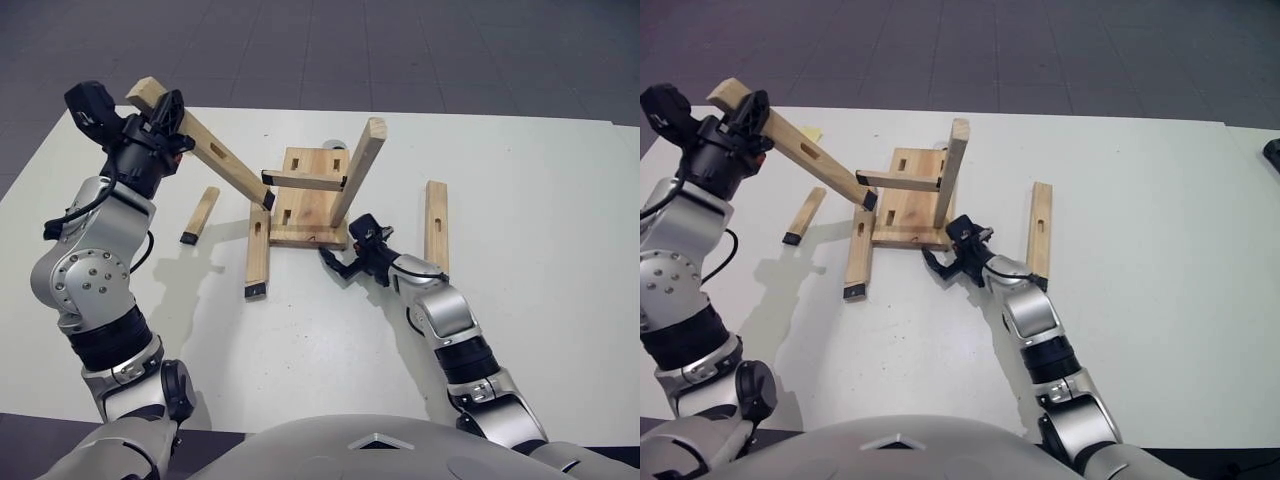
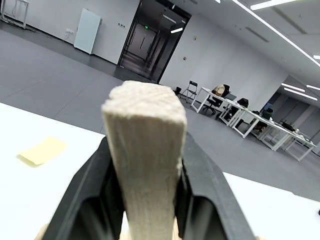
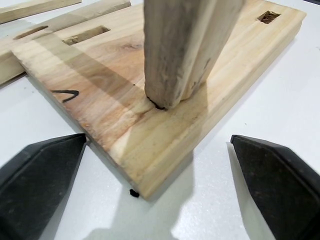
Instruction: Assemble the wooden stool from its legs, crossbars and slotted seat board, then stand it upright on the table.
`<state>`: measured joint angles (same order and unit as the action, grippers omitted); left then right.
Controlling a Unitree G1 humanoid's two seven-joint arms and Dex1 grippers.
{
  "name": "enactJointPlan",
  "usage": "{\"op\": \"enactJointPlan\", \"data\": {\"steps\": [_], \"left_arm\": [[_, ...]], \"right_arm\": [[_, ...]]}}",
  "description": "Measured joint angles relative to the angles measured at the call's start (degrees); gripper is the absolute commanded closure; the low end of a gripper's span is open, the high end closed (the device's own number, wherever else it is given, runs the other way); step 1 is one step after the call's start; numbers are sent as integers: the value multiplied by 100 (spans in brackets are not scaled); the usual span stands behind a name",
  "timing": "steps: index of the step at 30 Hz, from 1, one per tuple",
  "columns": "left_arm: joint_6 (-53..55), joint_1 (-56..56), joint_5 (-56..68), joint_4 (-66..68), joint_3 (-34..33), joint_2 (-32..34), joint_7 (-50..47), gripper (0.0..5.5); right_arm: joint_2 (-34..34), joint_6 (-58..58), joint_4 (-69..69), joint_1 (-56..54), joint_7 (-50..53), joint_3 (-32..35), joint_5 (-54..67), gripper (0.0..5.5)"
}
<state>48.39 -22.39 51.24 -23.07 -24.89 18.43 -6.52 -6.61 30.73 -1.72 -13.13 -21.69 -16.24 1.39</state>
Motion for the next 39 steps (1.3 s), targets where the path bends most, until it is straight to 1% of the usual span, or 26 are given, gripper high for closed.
{"op": "enactJointPlan", "data": {"steps": [5, 9, 17, 24, 27, 31, 34, 35, 37, 39], "left_arm": [[82, 43, 52, -35, 226, -268, -183, 446], [49, 182, -78, -13, 327, -349, -181, 446], [-254, 254, -418, 115, 323, -347, -98, 446], [-595, 248, -574, 435, 369, -493, -47, 446], [-766, 247, -778, 448, 524, -609, -52, 446], [-830, 262, -1173, 309, 914, -482, -7, 446], [-844, 281, -1405, 203, 1203, -385, 80, 446], [-871, 300, -1487, 204, 1272, -366, 139, 446], [-931, 308, -1562, 216, 1331, -366, 178, 446], [-1001, 314, -1602, 233, 1370, -376, 225, 446]], "right_arm": [[111, -100, -91, 3, 92, -30, -30, 10], [102, -352, -103, 35, 125, -133, -178, 10], [102, -373, -101, 35, 123, -131, -193, 10], [100, -383, -109, 34, 123, -131, -197, 10], [89, -385, -106, 34, 124, -128, -200, 10], [80, -341, 25, 93, 183, -94, -214, 10], [85, -376, 536, 265, 325, 62, -200, 10], [40, -477, 854, 250, 515, 304, -236, 10], [-85, -531, 1141, 237, 524, 493, -169, 10], [84, -354, 1182, 206, 589, 836, 134, 10]]}}
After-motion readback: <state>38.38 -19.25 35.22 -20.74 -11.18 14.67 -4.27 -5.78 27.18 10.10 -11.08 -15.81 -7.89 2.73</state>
